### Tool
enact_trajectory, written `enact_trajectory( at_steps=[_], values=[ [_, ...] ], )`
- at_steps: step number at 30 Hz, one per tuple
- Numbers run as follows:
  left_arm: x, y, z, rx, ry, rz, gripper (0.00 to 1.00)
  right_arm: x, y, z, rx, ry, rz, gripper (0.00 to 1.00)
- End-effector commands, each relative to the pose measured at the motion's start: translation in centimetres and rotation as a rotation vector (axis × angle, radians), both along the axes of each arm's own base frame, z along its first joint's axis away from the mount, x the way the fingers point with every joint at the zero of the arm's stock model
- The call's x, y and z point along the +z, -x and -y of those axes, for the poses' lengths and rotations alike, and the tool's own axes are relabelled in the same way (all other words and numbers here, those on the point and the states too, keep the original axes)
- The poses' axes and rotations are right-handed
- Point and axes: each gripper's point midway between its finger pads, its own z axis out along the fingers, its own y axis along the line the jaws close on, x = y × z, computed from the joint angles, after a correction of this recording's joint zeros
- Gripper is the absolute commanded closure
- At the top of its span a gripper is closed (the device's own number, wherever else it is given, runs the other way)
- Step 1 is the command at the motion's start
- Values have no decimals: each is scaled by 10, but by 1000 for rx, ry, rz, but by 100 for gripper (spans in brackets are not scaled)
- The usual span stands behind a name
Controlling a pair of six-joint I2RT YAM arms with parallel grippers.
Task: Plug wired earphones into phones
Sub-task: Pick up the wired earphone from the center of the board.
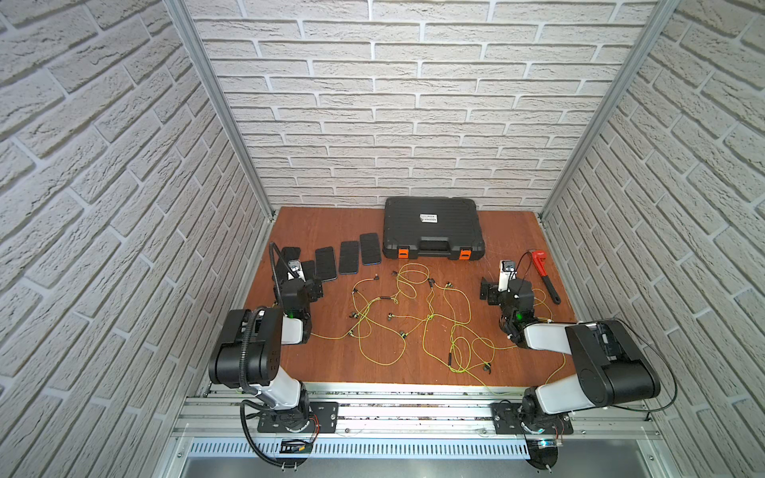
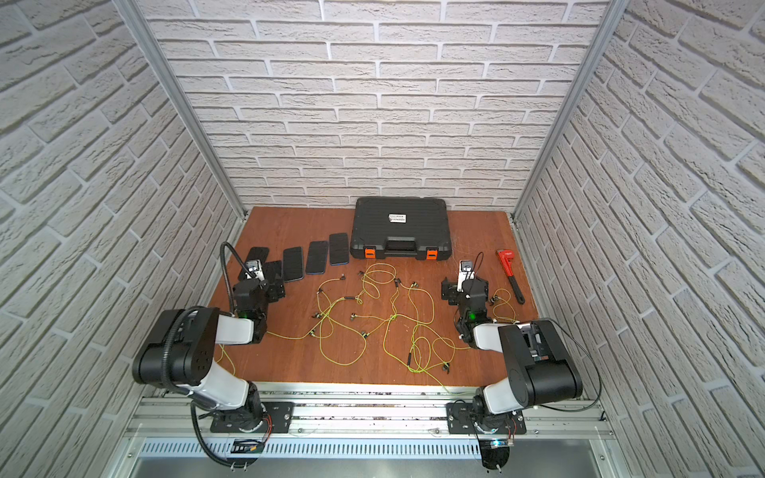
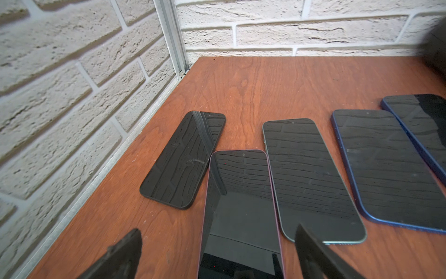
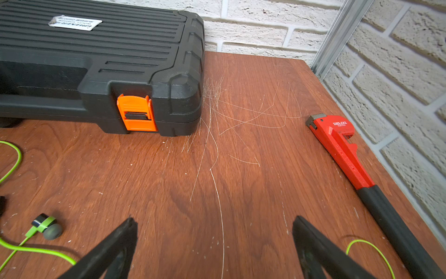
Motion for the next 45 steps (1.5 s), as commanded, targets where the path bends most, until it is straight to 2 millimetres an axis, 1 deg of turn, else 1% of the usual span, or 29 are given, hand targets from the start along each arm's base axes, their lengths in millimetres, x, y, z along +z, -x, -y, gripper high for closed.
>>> enact_trajectory(
  at_steps=[1,6,7,8,9,10,12,13,14,15,16,17,18,19,20,21,22,24,26,28,29,31,32,34,38,41,45],
  values=[
    [11,-6,0,-6,13,45,2,14,-6,2,-6,-13,52,0],
    [11,-7,0,-13,22,41,2,13,-6,2,-5,-18,49,0],
    [10,-7,-1,-15,31,40,2,15,-5,2,-8,-18,58,2],
    [10,-7,-1,-16,32,43,2,21,-4,8,-42,-14,74,3],
    [13,-6,-2,-11,26,54,2,21,-2,8,-48,-25,53,6],
    [21,-5,-5,11,26,63,2,22,-3,9,-46,-17,58,11],
    [43,-2,-12,57,25,41,2,21,-3,7,-34,-15,53,17],
    [61,0,-14,73,15,43,2,24,-3,4,-21,-11,56,19],
    [82,2,-15,95,-17,66,2,40,-6,4,-20,16,99,17],
    [100,4,-17,122,-31,81,2,52,-5,10,-63,15,48,15],
    [119,4,-16,136,-15,87,2,73,-2,19,-129,-4,-13,12],
    [132,4,-12,137,10,78,2,93,0,26,-149,21,-33,12],
    [141,3,-8,134,31,71,2,105,3,28,-153,40,-56,12],
    [150,0,0,123,54,66,2,114,8,30,-164,41,-105,12],
    [154,-3,9,107,74,50,2,116,20,31,-193,12,-184,12],
    [156,-6,17,89,86,30,2,114,32,32,-224,-28,-251,12],
    [158,-9,24,72,87,0,2,110,49,33,-281,-82,-330,12],
    [154,-16,36,51,101,-70,2,102,86,37,-387,-145,-472,14],
    [148,-21,47,32,115,-134,2,102,125,42,-499,-180,-581,18],
    [142,-28,56,5,138,-166,2,102,152,42,-575,-228,-640,21],
    [139,-31,60,-7,157,-179,2,98,164,40,-610,-261,-664,22],
    [134,-38,67,-25,190,-194,2,84,180,32,-653,-335,-719,26],
    [131,-42,71,-41,208,-203,2,75,185,26,-667,-381,-750,30],
    [129,-46,75,-49,222,-216,2,58,191,14,-689,-461,-810,33],
    [123,-50,79,-63,223,-234,2,24,200,-2,-718,-526,-937,36],
    [115,-50,82,-68,229,-252,2,3,204,-6,-739,-548,-978,38],
    [110,-50,88,-81,253,-257,2,-15,200,-4,-765,-574,-988,40]
  ],
)
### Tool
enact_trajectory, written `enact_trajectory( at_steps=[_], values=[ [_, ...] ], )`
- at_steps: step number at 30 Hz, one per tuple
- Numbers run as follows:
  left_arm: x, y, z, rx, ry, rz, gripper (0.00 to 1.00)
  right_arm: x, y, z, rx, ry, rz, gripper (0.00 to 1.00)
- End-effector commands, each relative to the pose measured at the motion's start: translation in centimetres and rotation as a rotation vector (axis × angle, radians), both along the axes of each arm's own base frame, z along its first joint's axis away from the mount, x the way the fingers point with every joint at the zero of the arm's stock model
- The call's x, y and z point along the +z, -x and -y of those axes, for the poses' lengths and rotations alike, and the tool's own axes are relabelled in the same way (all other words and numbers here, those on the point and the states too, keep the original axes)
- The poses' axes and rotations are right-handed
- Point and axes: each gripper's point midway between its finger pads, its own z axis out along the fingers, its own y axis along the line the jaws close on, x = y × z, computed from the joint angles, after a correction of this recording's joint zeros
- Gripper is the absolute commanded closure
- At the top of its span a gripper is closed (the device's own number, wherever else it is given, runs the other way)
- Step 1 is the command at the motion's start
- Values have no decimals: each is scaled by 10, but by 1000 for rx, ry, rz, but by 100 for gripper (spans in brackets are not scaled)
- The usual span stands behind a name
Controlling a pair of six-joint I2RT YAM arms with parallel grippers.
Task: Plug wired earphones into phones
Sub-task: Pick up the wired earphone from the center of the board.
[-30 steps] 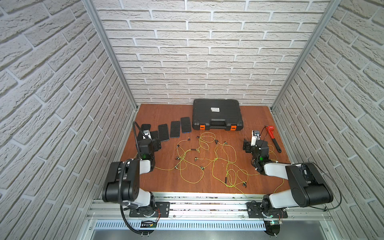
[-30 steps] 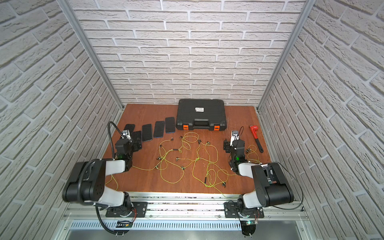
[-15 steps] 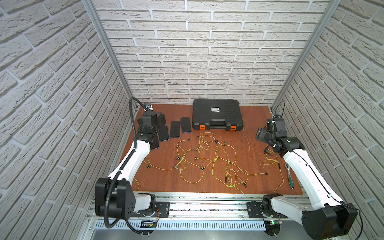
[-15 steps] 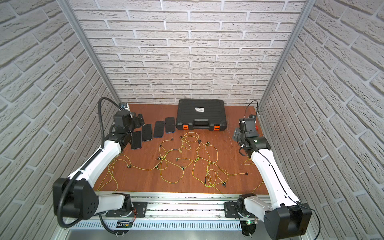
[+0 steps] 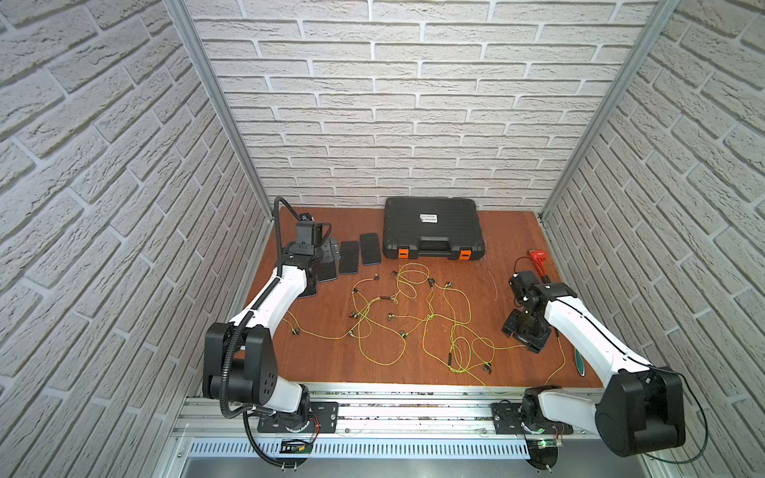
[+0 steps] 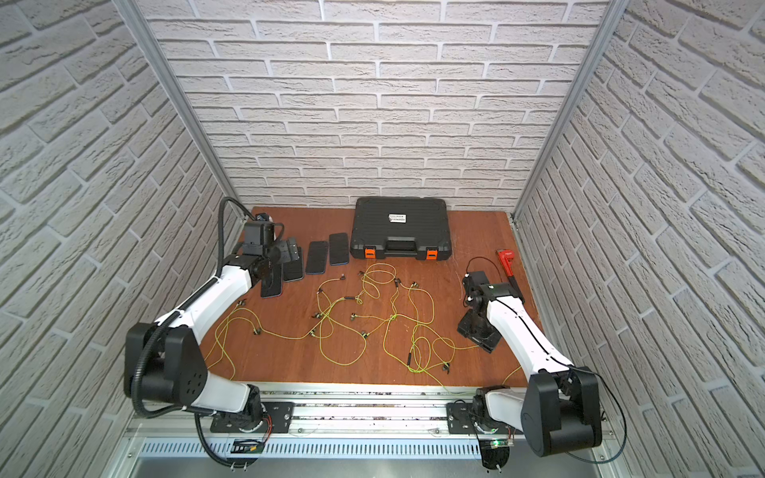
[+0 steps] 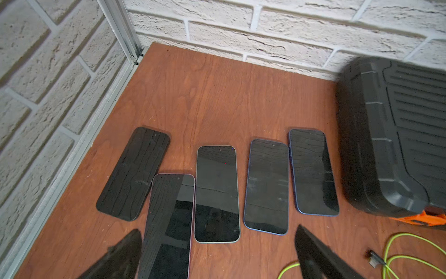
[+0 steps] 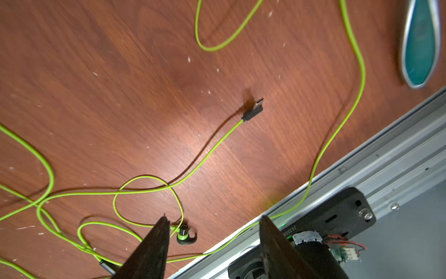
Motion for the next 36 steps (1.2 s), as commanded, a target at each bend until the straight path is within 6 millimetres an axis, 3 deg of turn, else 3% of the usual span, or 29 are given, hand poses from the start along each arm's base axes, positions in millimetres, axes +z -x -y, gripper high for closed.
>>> enact_trajectory(
  at_steps=[1,15,22,26,32,36],
  values=[
    [4,-4,11,-19,37,15,2,-10,-11,1,-67,-21,29,40],
    [5,-2,21,-36,60,12,2,-45,-22,25,-143,-26,-34,44],
    [6,-2,20,-29,60,17,2,-61,-2,25,-167,-11,-94,51],
    [7,-3,22,-37,66,15,2,-63,-7,30,-147,13,-78,61],
    [14,-6,27,-43,92,33,2,-57,-22,39,-97,51,-9,91],
    [16,-8,33,-54,133,38,2,-45,-47,42,-14,55,39,94]
  ],
)
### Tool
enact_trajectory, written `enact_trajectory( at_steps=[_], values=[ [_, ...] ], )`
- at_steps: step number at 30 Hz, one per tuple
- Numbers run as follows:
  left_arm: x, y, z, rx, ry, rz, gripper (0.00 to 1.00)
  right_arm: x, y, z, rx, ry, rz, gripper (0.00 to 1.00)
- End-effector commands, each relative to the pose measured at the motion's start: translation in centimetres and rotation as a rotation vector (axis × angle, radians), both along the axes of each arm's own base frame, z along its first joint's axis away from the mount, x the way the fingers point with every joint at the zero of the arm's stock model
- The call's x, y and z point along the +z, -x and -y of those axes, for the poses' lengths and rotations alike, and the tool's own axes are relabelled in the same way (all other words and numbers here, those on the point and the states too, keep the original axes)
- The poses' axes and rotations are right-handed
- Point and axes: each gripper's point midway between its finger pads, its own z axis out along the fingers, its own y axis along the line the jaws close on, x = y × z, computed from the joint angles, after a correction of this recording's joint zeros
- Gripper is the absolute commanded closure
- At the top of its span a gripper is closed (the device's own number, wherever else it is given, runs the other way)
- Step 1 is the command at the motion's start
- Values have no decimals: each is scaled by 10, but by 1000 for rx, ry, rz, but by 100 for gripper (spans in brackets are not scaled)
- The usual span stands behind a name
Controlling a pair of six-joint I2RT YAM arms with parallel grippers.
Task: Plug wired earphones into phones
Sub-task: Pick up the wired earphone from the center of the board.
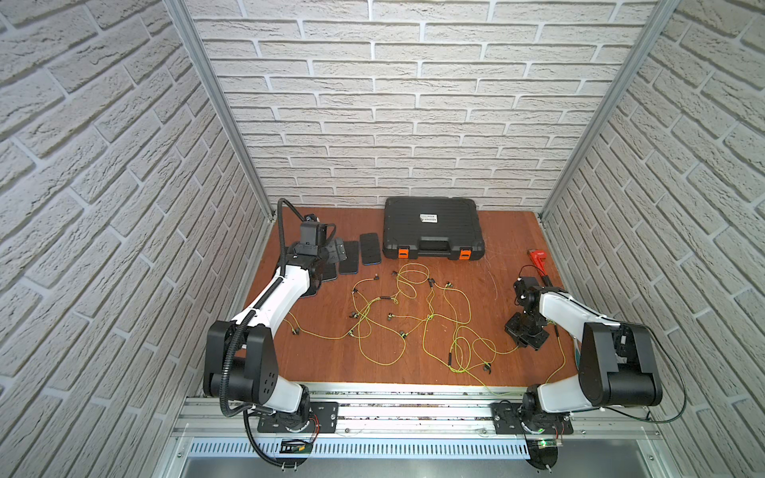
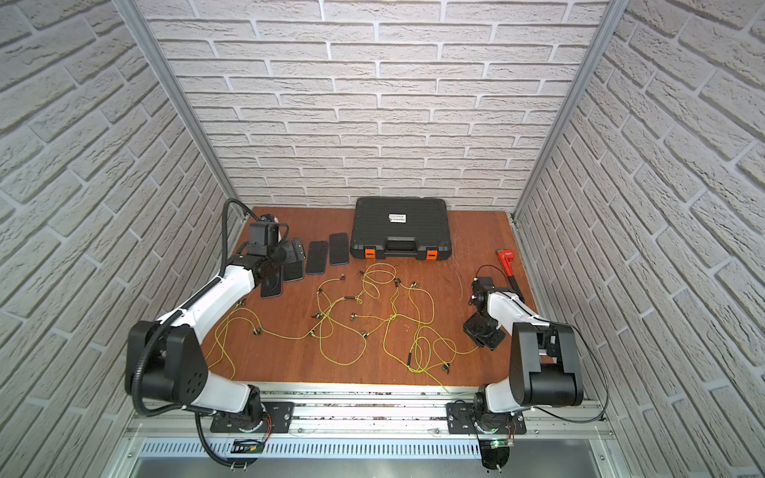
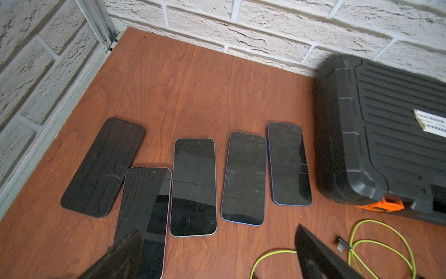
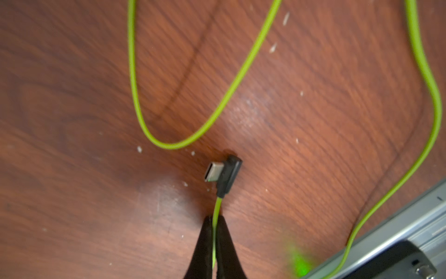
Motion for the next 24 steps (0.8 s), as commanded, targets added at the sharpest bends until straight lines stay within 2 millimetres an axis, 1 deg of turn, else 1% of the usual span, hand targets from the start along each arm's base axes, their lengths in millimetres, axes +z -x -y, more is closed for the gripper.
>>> enact_trajectory(
  at_steps=[1,4,7,8,11,14,16,18,20,22,24],
  values=[
    [18,-9,12,-19,65,41,2,17,-31,8,100,34,73,94],
    [20,-12,23,-36,132,40,2,38,-54,4,205,22,121,94],
    [26,-18,42,-62,244,51,3,59,-76,-13,344,-15,165,94],
    [27,-20,49,-71,287,55,4,65,-83,-24,403,-51,175,94],
    [28,-26,75,-107,420,56,7,76,-93,-53,585,-117,141,94],
    [29,-30,108,-161,533,36,9,91,-103,-84,833,-80,107,94],
    [28,-29,130,-194,599,17,12,102,-109,-106,952,-68,124,94],
    [25,-27,148,-215,673,-3,15,111,-114,-129,1015,-119,181,94],
    [25,-24,169,-239,756,-18,22,120,-118,-149,1080,-156,248,94],
    [21,-20,187,-262,810,-43,27,126,-124,-166,1149,-171,309,94],
    [14,-14,202,-275,856,-76,32,125,-127,-176,1191,-185,350,94]
  ],
)
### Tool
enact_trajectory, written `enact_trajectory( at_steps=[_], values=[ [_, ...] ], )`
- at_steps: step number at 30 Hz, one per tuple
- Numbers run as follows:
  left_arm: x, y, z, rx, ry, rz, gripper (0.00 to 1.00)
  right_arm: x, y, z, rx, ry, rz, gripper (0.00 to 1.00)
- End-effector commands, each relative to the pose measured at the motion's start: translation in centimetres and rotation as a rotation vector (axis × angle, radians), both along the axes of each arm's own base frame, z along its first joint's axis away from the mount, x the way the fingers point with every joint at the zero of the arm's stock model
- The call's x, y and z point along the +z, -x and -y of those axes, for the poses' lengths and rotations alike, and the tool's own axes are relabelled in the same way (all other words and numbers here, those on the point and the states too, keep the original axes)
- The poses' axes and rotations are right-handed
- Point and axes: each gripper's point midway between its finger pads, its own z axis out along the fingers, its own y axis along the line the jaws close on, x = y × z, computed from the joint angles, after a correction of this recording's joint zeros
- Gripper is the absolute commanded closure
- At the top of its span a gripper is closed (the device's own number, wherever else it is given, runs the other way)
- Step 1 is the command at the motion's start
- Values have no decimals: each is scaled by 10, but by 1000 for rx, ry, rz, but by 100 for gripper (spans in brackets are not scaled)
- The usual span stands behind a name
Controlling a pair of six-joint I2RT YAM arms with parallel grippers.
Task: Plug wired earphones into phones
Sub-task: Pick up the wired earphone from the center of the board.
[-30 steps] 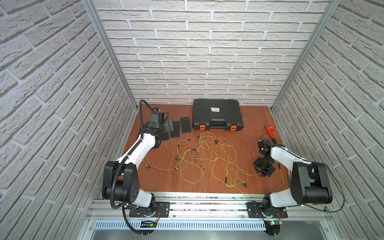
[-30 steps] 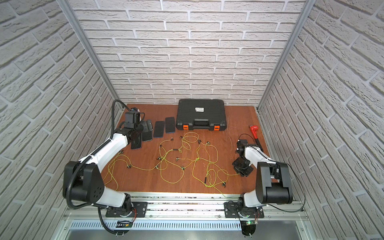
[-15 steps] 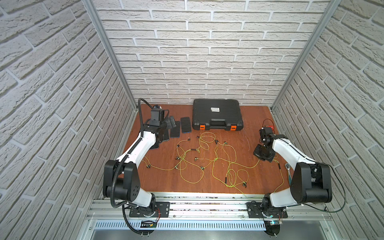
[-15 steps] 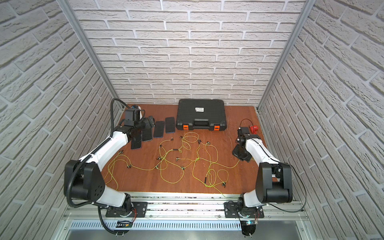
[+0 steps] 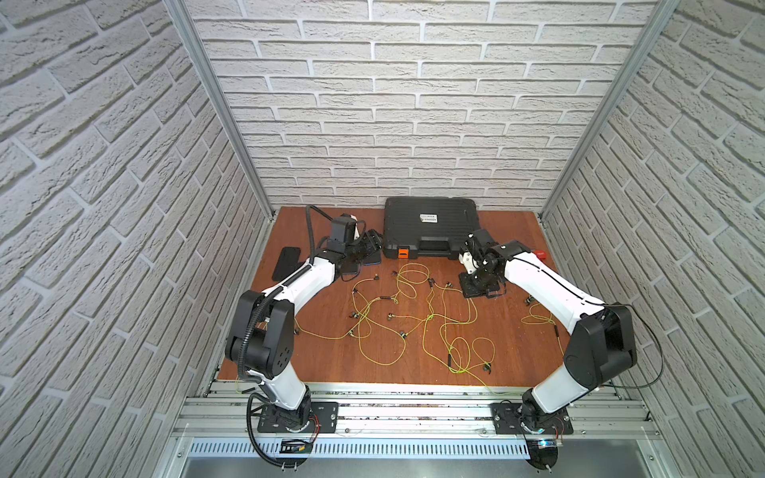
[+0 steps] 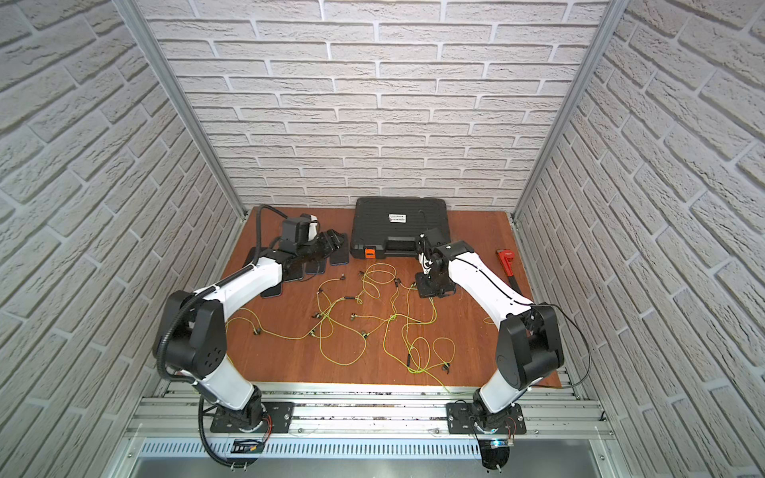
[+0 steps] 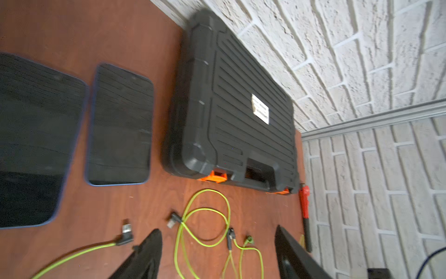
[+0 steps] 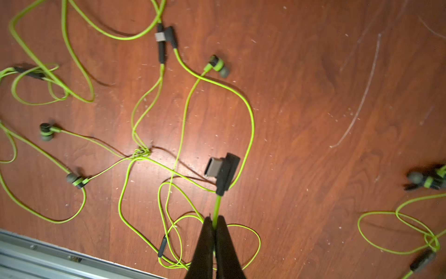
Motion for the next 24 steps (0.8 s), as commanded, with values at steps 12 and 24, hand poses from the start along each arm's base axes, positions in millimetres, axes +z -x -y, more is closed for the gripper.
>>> enact_trajectory(
  at_steps=[12,24],
  values=[
    [-17,36,103,-90,448,-138,46,26,-22,-66,245,-181,270,94],
    [-21,60,135,-196,421,-148,51,17,-41,-85,196,-169,256,94]
  ],
)
